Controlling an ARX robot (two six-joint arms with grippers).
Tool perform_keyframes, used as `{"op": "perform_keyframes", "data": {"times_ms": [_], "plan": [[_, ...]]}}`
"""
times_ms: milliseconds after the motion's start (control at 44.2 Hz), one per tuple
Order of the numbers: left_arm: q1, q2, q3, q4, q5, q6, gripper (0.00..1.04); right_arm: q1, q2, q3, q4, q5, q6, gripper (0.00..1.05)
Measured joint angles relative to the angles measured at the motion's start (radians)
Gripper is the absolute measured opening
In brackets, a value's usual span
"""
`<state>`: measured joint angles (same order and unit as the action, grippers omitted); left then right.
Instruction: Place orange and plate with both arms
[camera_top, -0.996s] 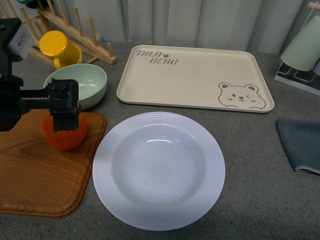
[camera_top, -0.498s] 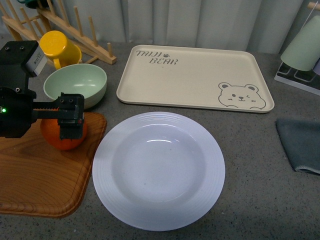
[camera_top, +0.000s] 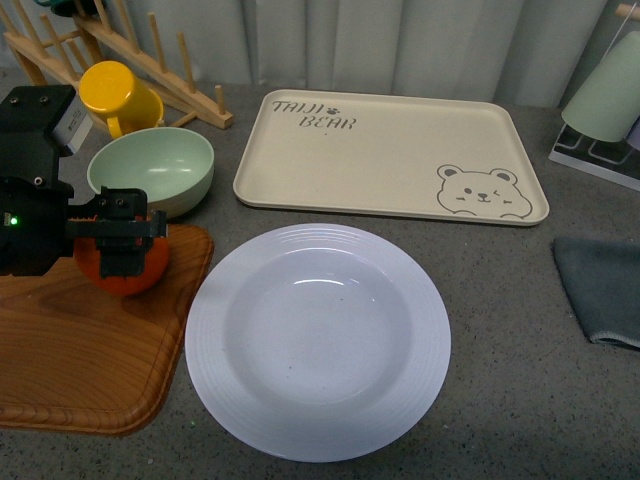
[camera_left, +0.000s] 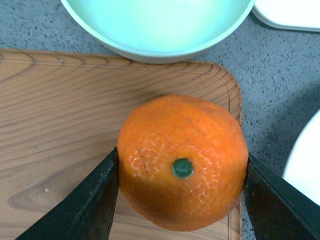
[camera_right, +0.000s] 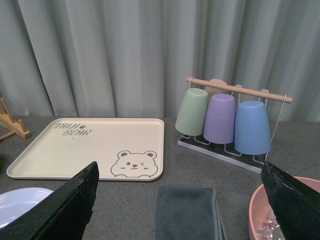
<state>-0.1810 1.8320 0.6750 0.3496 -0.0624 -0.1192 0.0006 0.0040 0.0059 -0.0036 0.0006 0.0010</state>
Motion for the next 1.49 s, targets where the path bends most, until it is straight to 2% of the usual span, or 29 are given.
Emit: {"op": "perform_keyframes", "data": {"times_ms": [91, 272, 362, 521, 1041, 1290, 1336, 1494], "plan": [[-0.039, -0.066, 0.0, -0.032, -0.003, -0.023, 0.64, 0.0, 0.0, 0.0, 0.0, 0.0, 0.0, 0.95], [-0.189, -0.146, 0.04, -0.067, 0.003, -0.078, 0.63, 0.0, 0.0, 0.0, 0.0, 0.0, 0.0, 0.95], [-0.295, -0.114, 0.041, -0.066, 0.002, -0.12, 0.63, 0.0, 0.0, 0.0, 0.0, 0.0, 0.0, 0.95], [-0.366, -0.048, 0.033, -0.045, -0.008, -0.15, 0.62, 0.0, 0.0, 0.0, 0.0, 0.0, 0.0, 0.95], [-0.4, 0.096, 0.069, -0.013, -0.05, -0.172, 0.62, 0.0, 0.0, 0.0, 0.0, 0.0, 0.0, 0.95], [-0.393, 0.035, 0.065, -0.035, -0.058, -0.197, 0.97, 0.0, 0.0, 0.0, 0.0, 0.0, 0.0, 0.95], [-0.389, 0.008, 0.06, -0.037, -0.06, -0.197, 1.0, 0.0, 0.0, 0.0, 0.0, 0.0, 0.0, 0.95], [-0.347, -0.137, 0.025, -0.04, -0.119, -0.185, 0.98, 0.0, 0.0, 0.0, 0.0, 0.0, 0.0, 0.95]]}}
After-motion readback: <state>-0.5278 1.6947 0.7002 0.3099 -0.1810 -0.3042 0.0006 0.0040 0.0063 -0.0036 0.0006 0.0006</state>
